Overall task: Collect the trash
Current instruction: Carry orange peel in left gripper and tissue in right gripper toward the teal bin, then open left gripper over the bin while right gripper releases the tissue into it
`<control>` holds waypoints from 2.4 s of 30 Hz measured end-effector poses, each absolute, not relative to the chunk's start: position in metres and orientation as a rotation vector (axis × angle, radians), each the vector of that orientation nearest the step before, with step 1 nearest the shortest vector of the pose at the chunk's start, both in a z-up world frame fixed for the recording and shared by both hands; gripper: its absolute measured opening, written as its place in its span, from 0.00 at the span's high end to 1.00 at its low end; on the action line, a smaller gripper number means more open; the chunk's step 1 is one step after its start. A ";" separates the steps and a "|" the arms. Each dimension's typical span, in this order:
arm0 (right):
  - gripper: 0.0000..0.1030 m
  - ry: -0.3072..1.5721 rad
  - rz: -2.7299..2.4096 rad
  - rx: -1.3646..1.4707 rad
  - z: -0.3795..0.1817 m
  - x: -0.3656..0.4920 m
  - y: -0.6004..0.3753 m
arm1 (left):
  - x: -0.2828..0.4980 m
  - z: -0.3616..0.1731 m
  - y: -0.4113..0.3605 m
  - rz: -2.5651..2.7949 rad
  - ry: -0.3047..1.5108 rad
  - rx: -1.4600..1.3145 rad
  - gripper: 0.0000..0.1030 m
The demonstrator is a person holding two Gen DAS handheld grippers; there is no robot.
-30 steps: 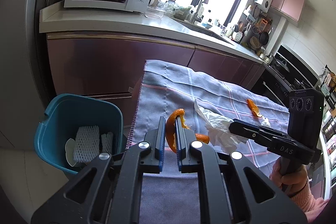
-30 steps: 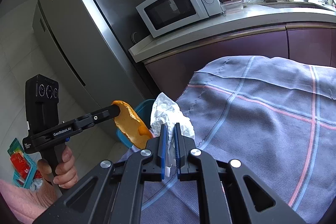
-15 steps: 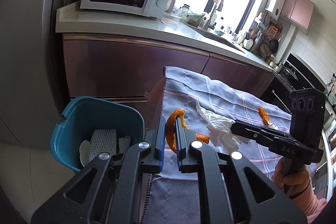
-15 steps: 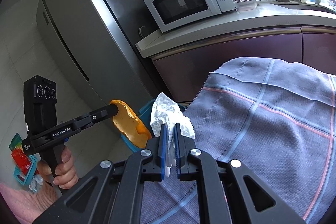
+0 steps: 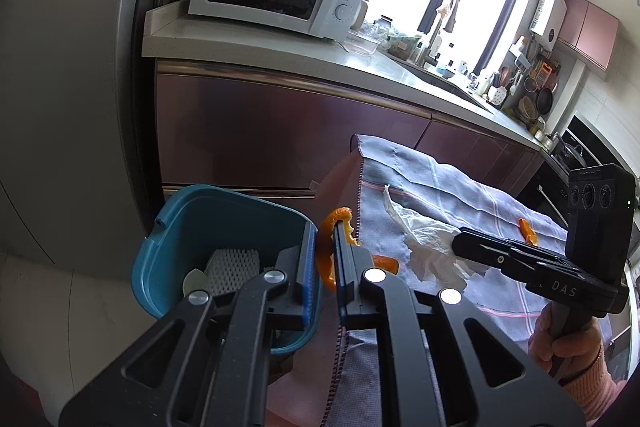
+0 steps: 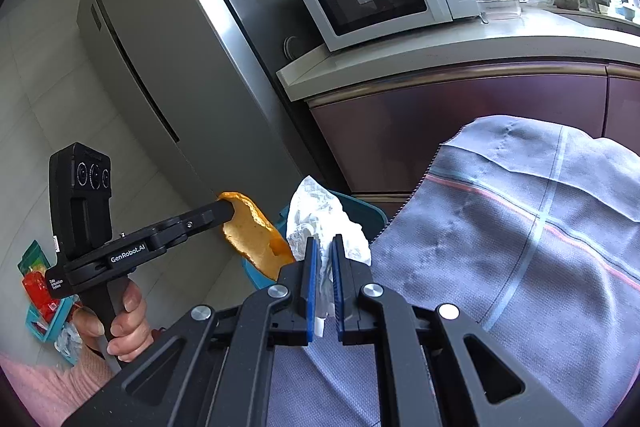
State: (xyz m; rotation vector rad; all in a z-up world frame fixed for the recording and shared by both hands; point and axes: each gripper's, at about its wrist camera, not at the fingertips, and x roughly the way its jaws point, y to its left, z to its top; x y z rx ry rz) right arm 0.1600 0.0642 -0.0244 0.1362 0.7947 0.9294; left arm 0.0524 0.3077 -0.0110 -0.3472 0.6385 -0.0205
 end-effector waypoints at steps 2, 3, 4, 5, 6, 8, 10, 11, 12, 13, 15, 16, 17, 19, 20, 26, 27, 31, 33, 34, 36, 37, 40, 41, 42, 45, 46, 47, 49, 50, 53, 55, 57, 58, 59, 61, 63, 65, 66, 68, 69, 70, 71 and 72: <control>0.94 0.798 0.934 0.134 -0.025 0.161 0.069 | 0.054 -0.014 0.312 -0.012 0.644 -0.353 0.91; 0.94 0.802 0.937 0.133 -0.026 0.162 0.072 | 0.054 -0.015 0.314 -0.007 0.646 -0.354 0.91; 0.94 0.805 0.940 0.133 -0.026 0.162 0.075 | 0.054 -0.016 0.315 -0.003 0.648 -0.354 0.91; 0.94 0.809 0.943 0.132 -0.027 0.163 0.078 | 0.055 -0.018 0.317 0.000 0.651 -0.354 0.91; 0.94 0.813 0.947 0.129 -0.027 0.164 0.082 | 0.055 -0.019 0.317 0.005 0.653 -0.353 0.91; 0.94 0.817 0.950 0.120 -0.028 0.165 0.088 | 0.055 -0.020 0.317 0.020 0.654 -0.343 0.91; 0.94 0.821 0.955 0.114 -0.029 0.166 0.094 | 0.056 -0.022 0.319 0.025 0.656 -0.341 0.91; 0.94 0.822 0.957 0.110 -0.029 0.167 0.097 | 0.057 -0.022 0.320 0.026 0.657 -0.343 0.91; 0.94 0.823 0.959 0.108 -0.030 0.167 0.099 | 0.057 -0.023 0.321 0.029 0.657 -0.342 0.91; 0.94 0.825 0.961 0.106 -0.030 0.168 0.102 | 0.057 -0.023 0.322 0.034 0.657 -0.339 0.91; 0.94 0.829 0.964 0.098 -0.031 0.168 0.105 | 0.057 -0.025 0.324 0.040 0.659 -0.337 0.91; 0.94 0.831 0.965 0.093 -0.031 0.169 0.107 | 0.059 -0.025 0.325 0.041 0.660 -0.339 0.91; 0.94 0.833 0.967 0.089 -0.032 0.170 0.109 | 0.059 -0.026 0.326 0.045 0.661 -0.338 0.91; 0.94 0.838 0.968 0.083 -0.033 0.171 0.114 | 0.060 -0.028 0.328 0.052 0.664 -0.339 0.91; 0.94 0.841 0.968 0.082 -0.034 0.172 0.116 | 0.061 -0.029 0.329 0.055 0.666 -0.341 0.91; 0.94 0.860 0.967 0.058 -0.041 0.176 0.129 | 0.064 -0.036 0.336 0.081 0.683 -0.341 0.91; 0.94 0.864 0.965 0.056 -0.042 0.177 0.132 | 0.065 -0.037 0.338 0.087 0.686 -0.341 0.91; 0.94 0.887 0.958 0.049 -0.050 0.183 0.142 | 0.069 -0.043 0.343 0.101 0.701 -0.346 0.91; 0.94 0.899 0.949 0.047 -0.054 0.186 0.146 | 0.071 -0.046 0.344 0.105 0.709 -0.347 0.90; 0.94 0.907 0.948 0.047 -0.056 0.188 0.148 | 0.072 -0.047 0.344 0.108 0.712 -0.347 0.90; 0.93 0.916 0.943 0.042 -0.060 0.189 0.152 | 0.074 -0.051 0.346 0.112 0.720 -0.351 0.90; 0.93 0.921 0.941 0.040 -0.062 0.189 0.154 | 0.075 -0.053 0.346 0.113 0.723 -0.353 0.90; 0.93 0.933 0.935 0.036 -0.065 0.193 0.158 | 0.079 -0.056 0.346 0.120 0.732 -0.355 0.90; 0.93 0.938 0.935 0.033 -0.066 0.194 0.160 | 0.081 -0.057 0.346 0.120 0.735 -0.357 0.90; 0.93 0.940 0.933 0.029 -0.067 0.194 0.161 | 0.081 -0.059 0.346 0.122 0.738 -0.357 0.90; 0.93 0.950 0.929 0.021 -0.070 0.197 0.168 | 0.084 -0.063 0.346 0.126 0.747 -0.359 0.90; 0.92 0.951 0.928 0.017 -0.071 0.198 0.170 | 0.085 -0.064 0.346 0.128 0.748 -0.358 0.90; 0.92 0.954 0.926 0.015 -0.072 0.198 0.172 | 0.086 -0.065 0.346 0.129 0.750 -0.357 0.90; 0.92 0.958 0.924 0.009 -0.074 0.199 0.176 | 0.087 -0.068 0.347 0.129 0.755 -0.360 0.90; 0.92 0.959 0.922 0.006 -0.075 0.199 0.178 | 0.088 -0.069 0.347 0.132 0.757 -0.358 0.90; 0.92 0.963 0.920 0.000 -0.078 0.199 0.182 | 0.090 -0.072 0.347 0.135 0.764 -0.355 0.90; 0.92 0.965 0.918 -0.004 -0.079 0.200 0.185 | 0.092 -0.075 0.346 0.137 0.770 -0.354 0.89; 0.89 0.966 0.914 -0.006 -0.081 0.200 0.185 | 0.095 -0.077 0.346 0.136 0.772 -0.353 0.88; 0.89 0.967 0.912 -0.006 -0.082 0.200 0.185 | 0.096 -0.078 0.346 0.137 0.773 -0.352 0.88; 0.89 0.968 0.909 -0.006 -0.083 0.200 0.185 | 0.096 -0.078 0.346 0.135 0.774 -0.354 0.88; 0.89 0.974 0.904 -0.002 -0.086 0.201 0.185 | 0.098 -0.079 0.345 0.139 0.772 -0.352 0.88; 0.89 0.981 0.903 0.001 -0.088 0.202 0.184 | 0.099 -0.081 0.343 0.137 0.774 -0.351 0.88; 0.89 0.985 0.904 0.006 -0.089 0.202 0.183 | 0.099 -0.081 0.342 0.135 0.775 -0.351 0.88; 0.89 0.985 0.905 0.007 -0.090 0.202 0.182 | 0.098 -0.082 0.341 0.131 0.775 -0.351 0.88; 0.87 0.980 0.908 0.009 -0.089 0.202 0.181 | 0.095 -0.080 0.340 0.124 0.770 -0.352 0.85; 0.86 0.978 0.910 0.010 -0.088 0.201 0.181 | 0.094 -0.079 0.339 0.118 0.765 -0.351 0.83; 0.85 0.974 0.911 0.010 -0.087 0.201 0.179 | 0.093 -0.078 0.337 0.115 0.759 -0.349 0.82; 0.84 0.972 0.914 0.011 -0.087 0.199 0.177 | 0.091 -0.076 0.335 0.108 0.752 -0.350 0.80; 0.81 0.970 0.916 0.011 -0.086 0.198 0.175 | 0.089 -0.075 0.334 0.101 0.745 -0.351 0.77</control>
